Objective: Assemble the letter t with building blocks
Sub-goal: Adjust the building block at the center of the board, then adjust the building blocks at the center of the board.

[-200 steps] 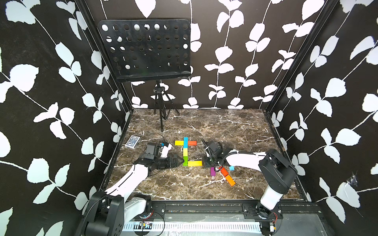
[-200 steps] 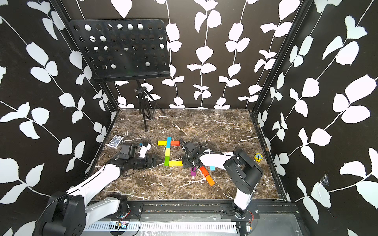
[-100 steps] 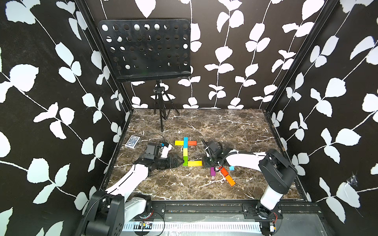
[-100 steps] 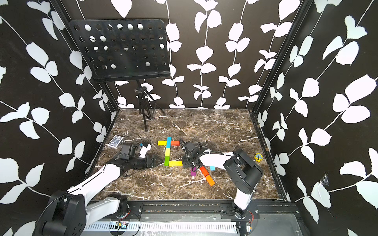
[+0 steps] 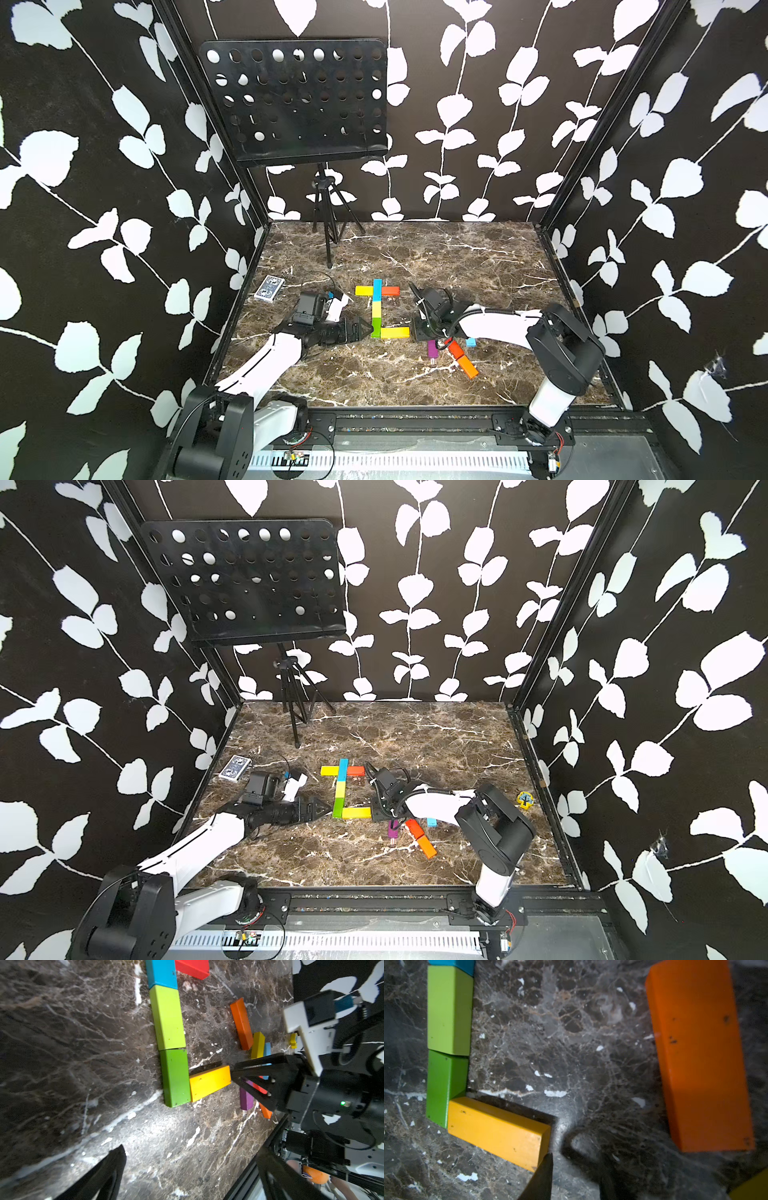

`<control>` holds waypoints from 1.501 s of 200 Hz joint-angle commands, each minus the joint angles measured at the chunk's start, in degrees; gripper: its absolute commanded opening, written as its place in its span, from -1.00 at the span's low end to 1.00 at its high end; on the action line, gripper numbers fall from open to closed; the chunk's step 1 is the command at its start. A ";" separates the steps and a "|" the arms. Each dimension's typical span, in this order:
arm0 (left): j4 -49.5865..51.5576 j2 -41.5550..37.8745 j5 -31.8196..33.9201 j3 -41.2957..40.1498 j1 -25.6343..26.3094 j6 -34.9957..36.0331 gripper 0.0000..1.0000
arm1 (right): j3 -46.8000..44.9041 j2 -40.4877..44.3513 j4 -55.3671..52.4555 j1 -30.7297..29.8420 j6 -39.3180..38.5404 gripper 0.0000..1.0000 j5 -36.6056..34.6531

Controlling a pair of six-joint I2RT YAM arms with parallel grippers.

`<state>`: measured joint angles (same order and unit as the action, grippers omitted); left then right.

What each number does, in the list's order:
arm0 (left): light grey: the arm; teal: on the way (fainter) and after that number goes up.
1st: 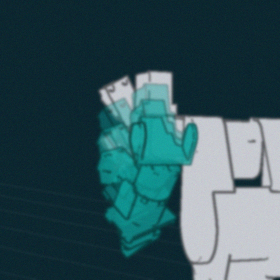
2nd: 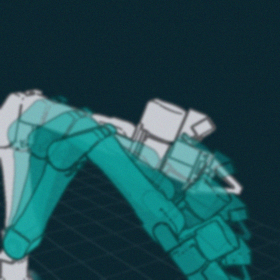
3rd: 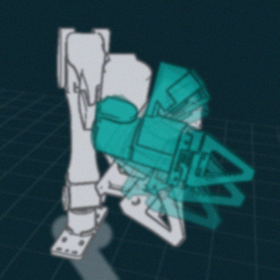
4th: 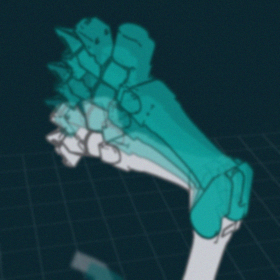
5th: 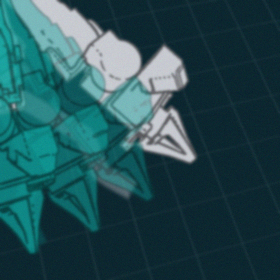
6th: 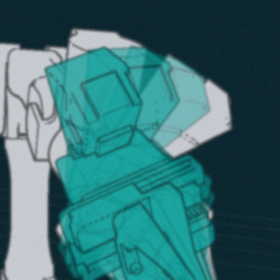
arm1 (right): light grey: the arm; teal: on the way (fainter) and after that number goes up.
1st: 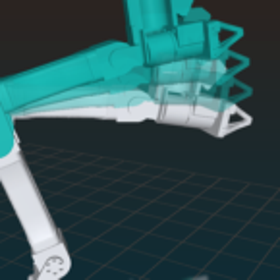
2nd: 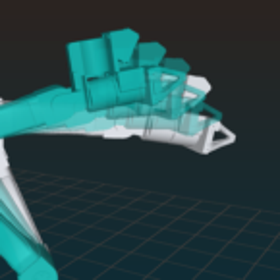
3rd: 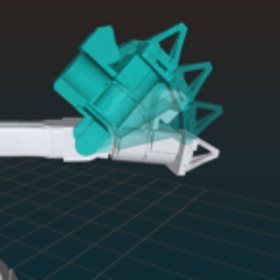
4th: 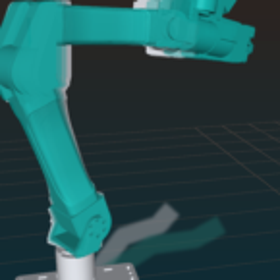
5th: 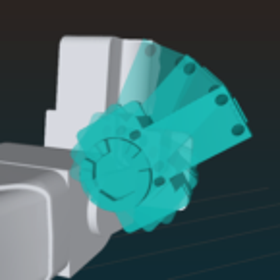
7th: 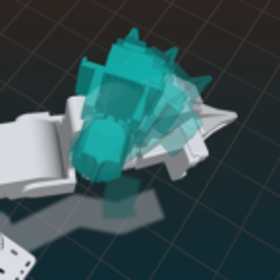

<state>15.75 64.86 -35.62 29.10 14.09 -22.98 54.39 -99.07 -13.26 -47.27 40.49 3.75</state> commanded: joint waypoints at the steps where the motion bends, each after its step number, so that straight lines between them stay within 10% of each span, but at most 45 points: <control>1: 1.18 0.66 4.33 -0.56 -0.21 1.26 0.98 | 0.15 2.29 -3.59 -0.20 -0.36 -0.25 -3.11; 36: 1.58 -1.41 6.42 -0.98 -0.15 1.02 0.53 | -0.28 4.86 -3.73 -0.20 -0.71 -0.25 -3.22; 59: 4.92 -0.95 8.95 0.08 0.42 2.26 -0.45 | -1.43 6.22 -2.95 -0.20 -0.70 -0.25 -2.51; 90: 9.37 3.81 17.35 3.94 7.33 2.87 -1.00 | -2.95 5.84 -0.61 -0.24 -0.10 -0.24 -0.56; 300: 4.15 15.82 24.46 9.08 12.89 -0.97 -1.00 | -1.12 -0.61 2.69 -0.50 0.24 -0.31 0.97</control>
<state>20.64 79.90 -11.90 36.58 26.59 -23.94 52.45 -98.32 -10.44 -47.37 40.49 4.97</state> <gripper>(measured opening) 0.048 0.344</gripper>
